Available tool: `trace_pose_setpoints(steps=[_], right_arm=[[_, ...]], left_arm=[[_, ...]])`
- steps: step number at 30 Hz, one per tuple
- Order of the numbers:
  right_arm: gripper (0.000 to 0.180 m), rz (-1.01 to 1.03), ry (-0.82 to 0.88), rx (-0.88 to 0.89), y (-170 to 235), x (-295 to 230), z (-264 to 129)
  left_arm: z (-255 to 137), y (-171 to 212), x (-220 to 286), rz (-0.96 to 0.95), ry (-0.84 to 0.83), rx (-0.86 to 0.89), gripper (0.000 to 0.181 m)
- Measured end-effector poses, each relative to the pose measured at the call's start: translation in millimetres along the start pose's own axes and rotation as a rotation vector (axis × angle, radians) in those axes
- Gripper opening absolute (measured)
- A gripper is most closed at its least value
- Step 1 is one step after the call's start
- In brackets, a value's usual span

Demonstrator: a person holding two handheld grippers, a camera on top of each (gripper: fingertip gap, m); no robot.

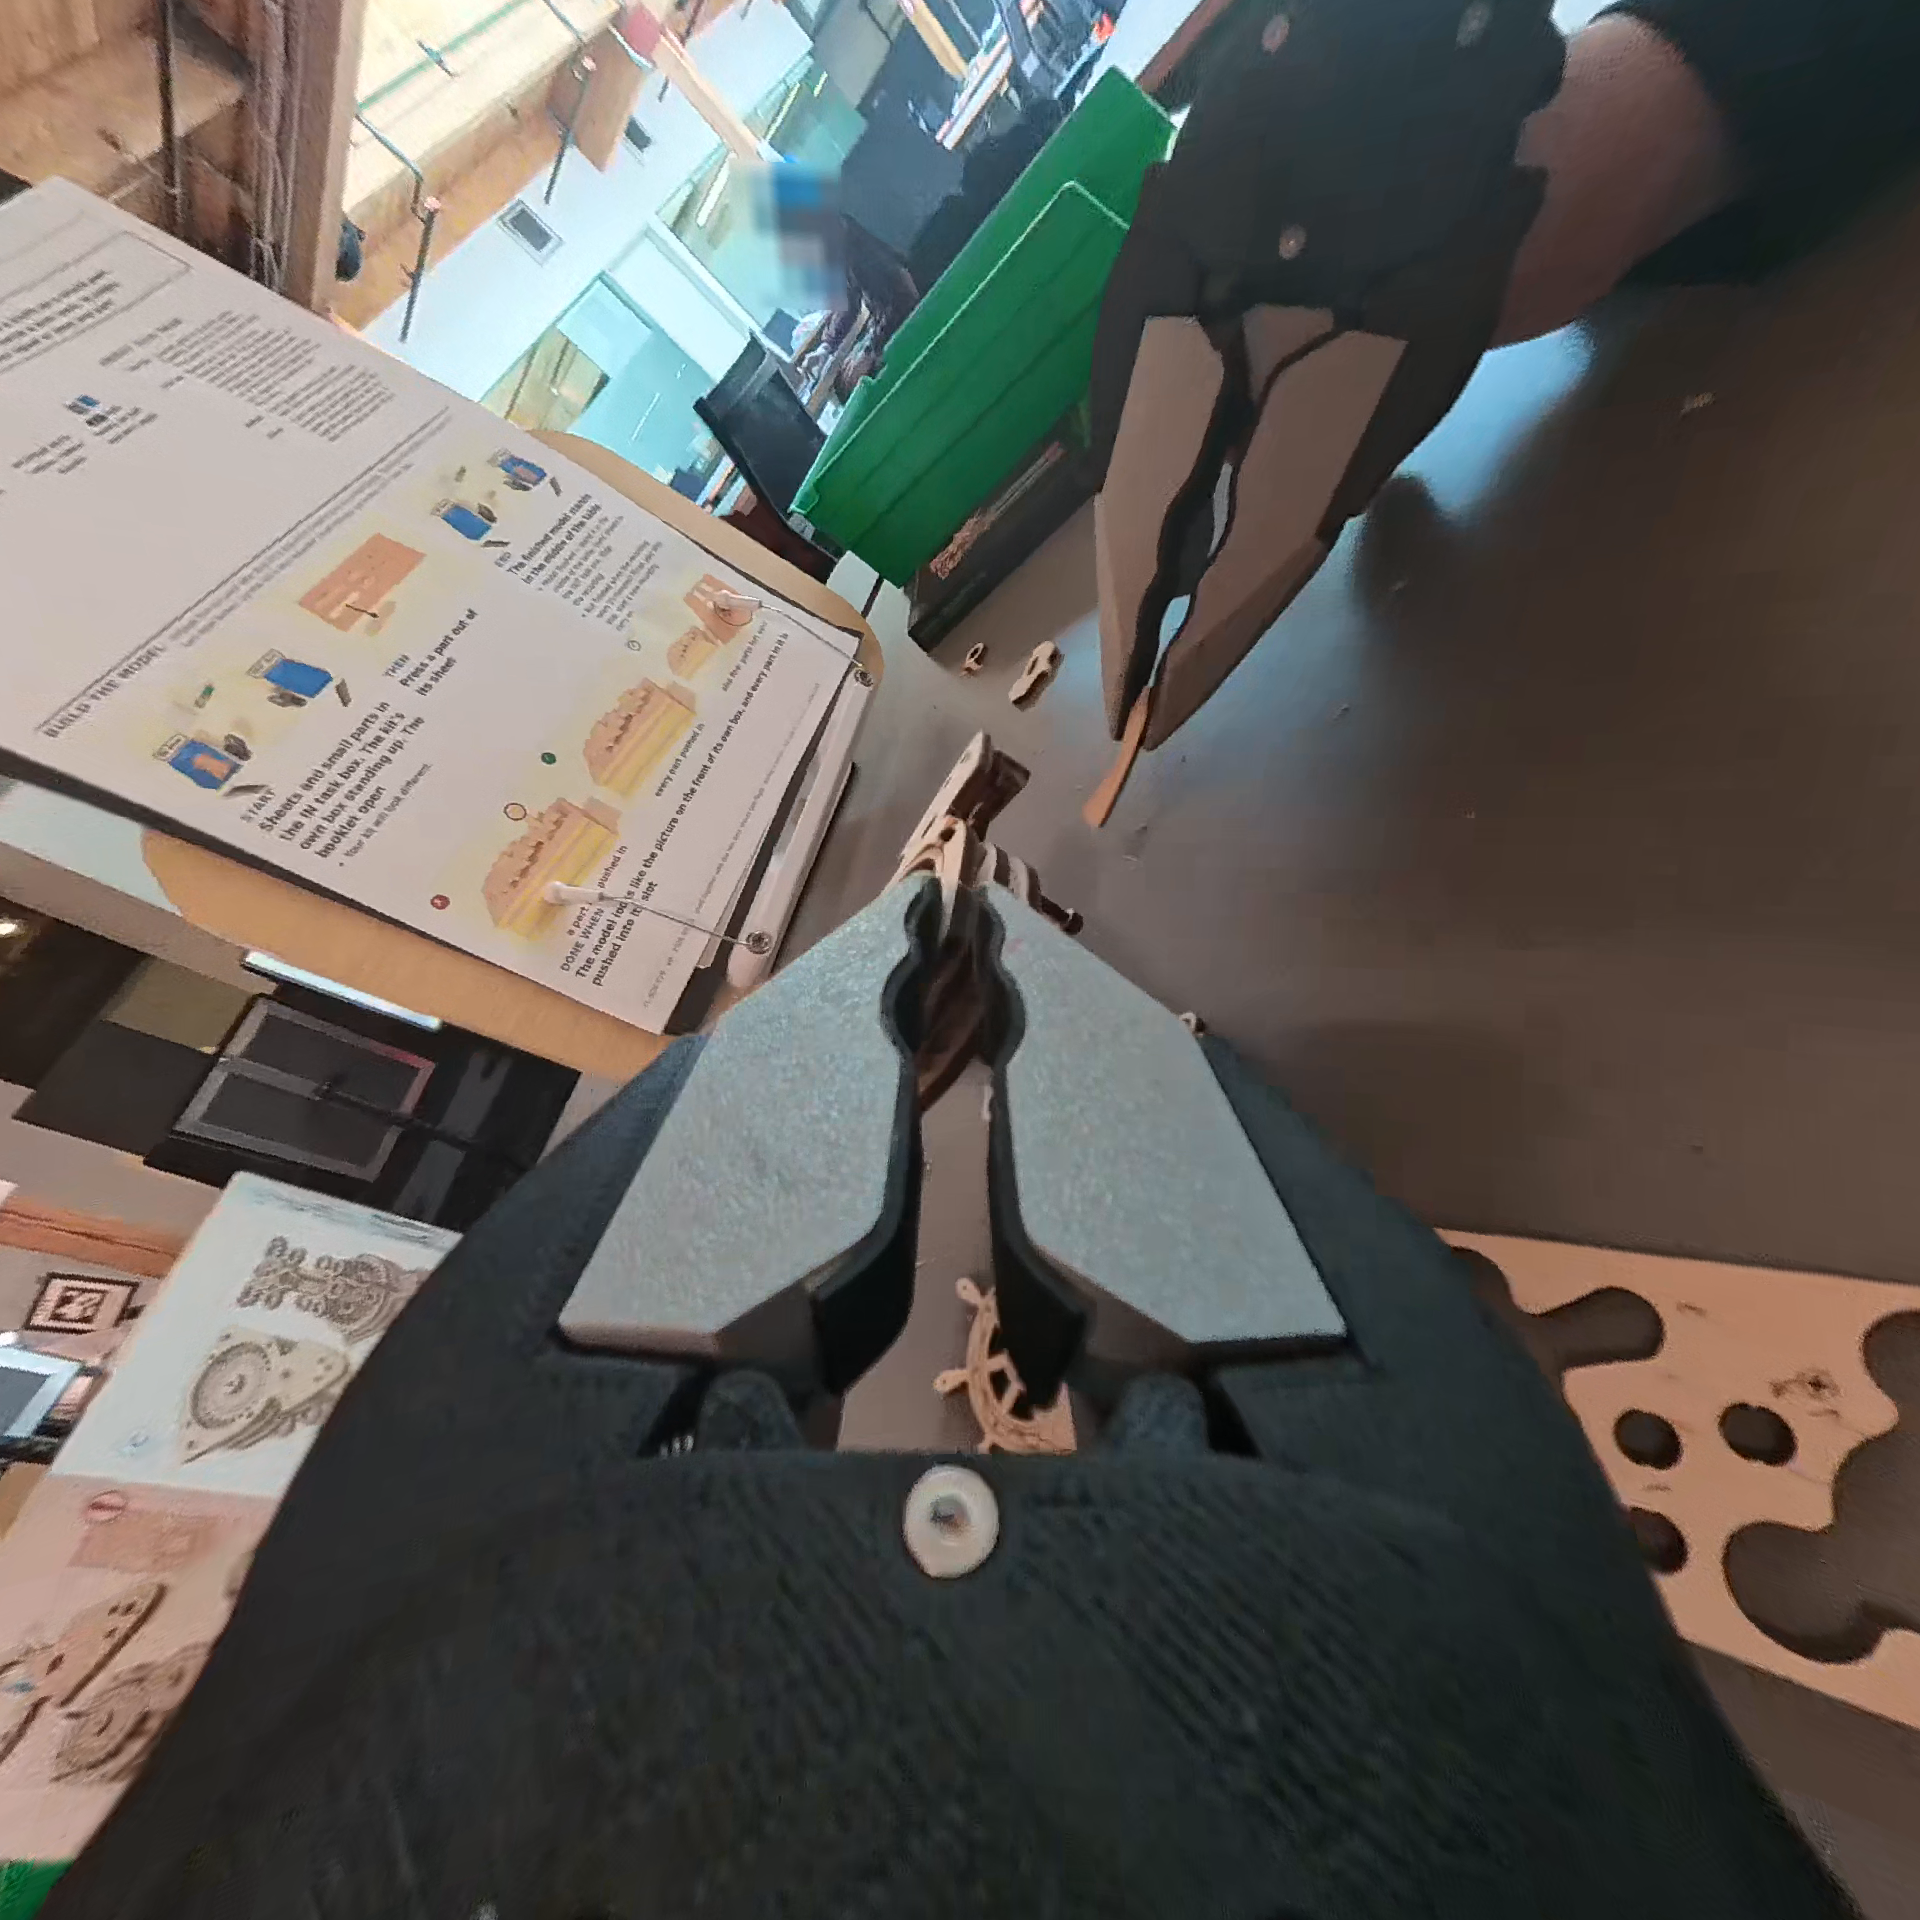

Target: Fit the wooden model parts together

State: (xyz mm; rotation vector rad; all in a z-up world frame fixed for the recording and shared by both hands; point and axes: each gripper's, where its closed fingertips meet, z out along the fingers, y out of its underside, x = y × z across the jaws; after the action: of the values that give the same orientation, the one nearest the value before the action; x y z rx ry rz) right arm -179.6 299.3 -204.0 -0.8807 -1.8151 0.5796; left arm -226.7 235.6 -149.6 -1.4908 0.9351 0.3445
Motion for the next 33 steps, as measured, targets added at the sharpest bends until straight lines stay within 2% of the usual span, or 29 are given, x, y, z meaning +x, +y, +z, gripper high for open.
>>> trace_pose_setpoints(steps=[1, 5, 8, 15, 20, 33], right_arm=[[0.002, -0.005, 0.007, -0.005, 0.7, 1.4, 0.3], [0.002, -0.071, 0.081, -0.059, 10.4, 12.6, -1.4], [0.002, -0.110, 0.152, -0.100, 20.0, 24.3, -6.3], [0.002, -0.080, 0.237, -0.135, 34.3, 45.5, -8.2], [0.001, -0.106, 0.298, -0.186, 42.5, 58.4, -8.4], [0.002, -0.124, 0.397, -0.160, 42.4, 90.2, -5.6]], left_arm=[[-0.5, -0.1, 0.7, 0.002, 0.001, 0.004, 0.003], [-1.1, 2.9, -4.2, 0.053, -0.061, 0.005, 0.003], [0.5, 3.3, -7.6, -0.004, -0.086, 0.021, 0.003], [3.2, 2.7, -10.2, -0.056, -0.125, 0.045, 0.003], [9.5, 3.6, -7.4, 0.010, -0.159, 0.030, 0.002], [11.6, 8.8, -4.0, 0.017, -0.162, 0.018, 0.001]])
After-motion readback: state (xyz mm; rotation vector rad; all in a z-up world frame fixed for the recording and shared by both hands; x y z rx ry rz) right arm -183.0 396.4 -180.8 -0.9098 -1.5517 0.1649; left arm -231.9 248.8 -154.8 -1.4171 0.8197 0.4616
